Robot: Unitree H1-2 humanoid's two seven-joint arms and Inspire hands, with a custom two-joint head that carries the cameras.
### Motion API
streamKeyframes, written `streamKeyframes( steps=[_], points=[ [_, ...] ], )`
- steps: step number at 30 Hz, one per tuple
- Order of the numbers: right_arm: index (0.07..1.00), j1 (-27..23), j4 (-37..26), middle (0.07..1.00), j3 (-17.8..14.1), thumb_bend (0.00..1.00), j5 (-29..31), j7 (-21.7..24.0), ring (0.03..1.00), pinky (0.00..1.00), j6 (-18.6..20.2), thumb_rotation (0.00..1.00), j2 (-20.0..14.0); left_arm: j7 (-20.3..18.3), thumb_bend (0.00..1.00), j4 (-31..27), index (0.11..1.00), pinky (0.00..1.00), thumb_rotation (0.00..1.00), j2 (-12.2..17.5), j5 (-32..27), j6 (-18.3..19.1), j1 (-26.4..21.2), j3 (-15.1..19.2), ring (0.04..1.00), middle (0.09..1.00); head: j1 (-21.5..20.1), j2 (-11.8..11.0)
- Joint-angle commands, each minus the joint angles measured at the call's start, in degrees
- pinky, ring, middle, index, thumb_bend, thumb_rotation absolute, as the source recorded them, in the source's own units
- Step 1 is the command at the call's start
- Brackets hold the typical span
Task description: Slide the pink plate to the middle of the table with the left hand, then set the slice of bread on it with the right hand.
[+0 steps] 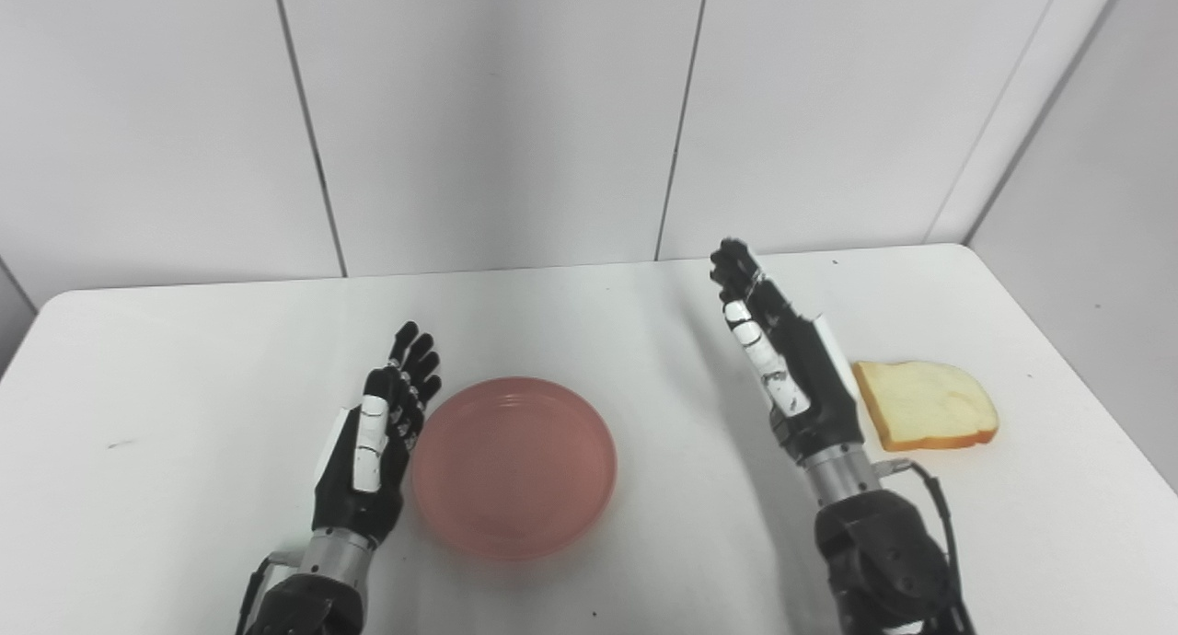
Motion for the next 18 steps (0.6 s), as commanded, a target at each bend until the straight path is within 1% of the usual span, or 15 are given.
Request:
streamKeyframes(
  steps=[1,3,4,5,6,7,8,9,10,11,12,13,15,17,18],
  points=[
    [0.891,-0.88,-3.75,0.879,-1.58,0.66,-1.08,-0.33,0.881,0.9,-0.24,0.58,-2.5,1.23,0.75,1.45,0.989,1.0,1.0,-0.27,2.07,-1.62,1.25,-0.64,0.998,1.0,0.03,-0.16],
    [0.888,-0.95,-4.26,0.877,-3.01,0.68,-0.55,0.21,0.879,0.88,0.62,0.55,-4.66,1.87,0.74,2.13,0.991,1.0,1.0,-0.07,3.36,-1.95,1.02,-0.88,0.994,0.997,-0.39,-0.19],
    [0.892,-1.01,-4.46,0.88,-3.67,0.68,-0.15,0.68,0.883,0.87,1.28,0.54,-5.99,2.1,0.74,2.37,0.992,1.0,1.0,0.05,3.95,-2.25,0.92,-0.99,0.994,0.997,-1.53,-0.11],
    [0.9,-0.98,-4.45,0.885,-4.48,0.66,-0.15,1.34,0.885,0.85,1.35,0.52,-7.97,2.62,0.74,2.74,0.983,1.0,1.0,0.26,5.08,-2.75,0.77,-1.23,0.992,0.994,-1.74,-0.08],
    [0.902,-0.98,-4.39,0.883,-5.06,0.66,-0.97,1.73,0.879,0.83,1.31,0.52,-9.74,3.0,0.74,3.11,0.979,1.0,1.0,0.51,5.88,-3.12,0.61,-1.34,0.991,0.993,-3.3,0.03],
    [0.899,-1.0,-4.2,0.876,-5.72,0.68,-1.78,1.98,0.869,0.82,1.42,0.53,-11.42,3.28,0.74,3.52,0.975,1.0,1.0,0.69,6.32,-3.37,0.45,-1.33,0.991,0.992,-3.59,0.02],
    [0.898,-0.99,-3.84,0.876,-6.38,0.69,-2.71,2.34,0.868,0.82,1.7,0.53,-13.32,3.44,0.74,3.88,0.975,1.0,1.0,0.91,6.54,-3.38,0.27,-1.23,0.99,0.992,-5.22,0.04],
    [0.893,-0.9,-3.43,0.875,-7.03,0.71,-2.96,2.9,0.868,0.82,2.24,0.54,-15.17,3.57,0.74,4.12,0.976,1.0,1.0,1.1,6.71,-3.29,0.15,-1.19,0.992,0.995,-5.22,0.04],
    [0.891,-0.77,-2.98,0.881,-7.57,0.73,-2.79,3.72,0.877,0.83,2.96,0.54,-17.05,4.03,0.75,4.54,0.98,1.0,1.0,1.44,7.43,-3.76,-0.01,-1.28,0.992,0.995,-6.71,-0.13],
    [0.897,-0.67,-2.7,0.895,-7.86,0.75,-2.6,4.29,0.891,0.84,3.43,0.54,-18.22,4.37,0.74,4.83,0.98,1.0,1.0,1.67,7.98,-4.14,-0.11,-1.36,0.983,0.989,-6.71,-0.13],
    [0.899,0.03,-2.0,0.9,-8.58,0.76,-2.08,5.56,0.896,0.85,4.01,0.53,-20.59,4.66,0.73,5.37,0.98,1.0,1.0,2.1,8.75,-4.67,-0.25,-1.5,0.981,0.987,-8.02,-0.32],
    [0.914,0.53,-1.53,0.92,-9.05,0.79,-1.75,6.43,0.91,0.84,4.37,0.51,-22.17,4.83,0.76,5.76,0.984,1.0,1.0,2.39,9.24,-5.04,-0.34,-1.6,0.975,0.987,-8.02,-0.32],
    [0.918,2.0,-0.92,0.939,-9.41,0.81,-1.9,8.9,0.918,0.83,5.65,0.46,-26.22,4.4,0.78,6.06,0.982,0.99,1.0,2.76,8.52,-5.1,-0.43,-1.27,0.974,0.985,-9.66,-0.56],
    [0.927,2.74,-0.34,0.975,-9.12,0.84,-2.83,10.19,0.939,0.84,5.97,0.4,-28.57,3.73,0.79,6.1,0.978,1.0,1.0,2.84,6.93,-4.88,-0.54,-0.73,0.979,0.985,-10.16,-0.63],
    [0.93,2.99,-0.05,0.984,-8.78,0.84,-3.78,10.66,0.943,0.84,6.36,0.39,-29.73,3.52,0.79,6.16,0.977,1.0,1.0,3.02,6.56,-5.09,-0.62,-0.55,0.979,0.985,-11.31,-0.58]
  ],
)
